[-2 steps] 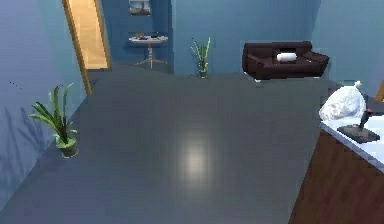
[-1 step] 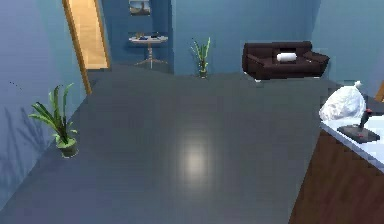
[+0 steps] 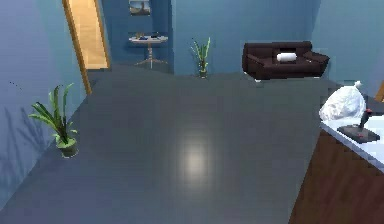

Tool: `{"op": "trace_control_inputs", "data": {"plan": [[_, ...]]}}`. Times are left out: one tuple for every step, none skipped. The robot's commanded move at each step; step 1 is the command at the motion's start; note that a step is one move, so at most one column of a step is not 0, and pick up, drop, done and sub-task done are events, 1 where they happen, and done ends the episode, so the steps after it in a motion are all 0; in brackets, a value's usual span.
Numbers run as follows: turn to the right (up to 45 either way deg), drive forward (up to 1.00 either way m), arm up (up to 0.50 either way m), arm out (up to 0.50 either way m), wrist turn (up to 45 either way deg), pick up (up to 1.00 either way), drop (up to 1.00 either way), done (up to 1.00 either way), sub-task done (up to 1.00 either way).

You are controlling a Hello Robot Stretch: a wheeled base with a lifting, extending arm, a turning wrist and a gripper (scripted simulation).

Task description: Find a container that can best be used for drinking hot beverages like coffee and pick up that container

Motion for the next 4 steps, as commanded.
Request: {"op": "trace_control_inputs", "data": {"plan": [[0.0, 0.0, 0.0, 0.0, 45.0, 0.0, 0.0, 0.0, 0.0], [0.0, 0.0, 0.0, 0.0, 30.0, 0.0, 0.0, 0.0, 0.0], [0.0, 0.0, -0.08, 0.0, 0.0, 0.0, 0.0, 0.0, 0.0], [0.0, 0.0, 0.0, 0.0, 0.0, 1.0, 0.0, 0.0, 0.0]]}}
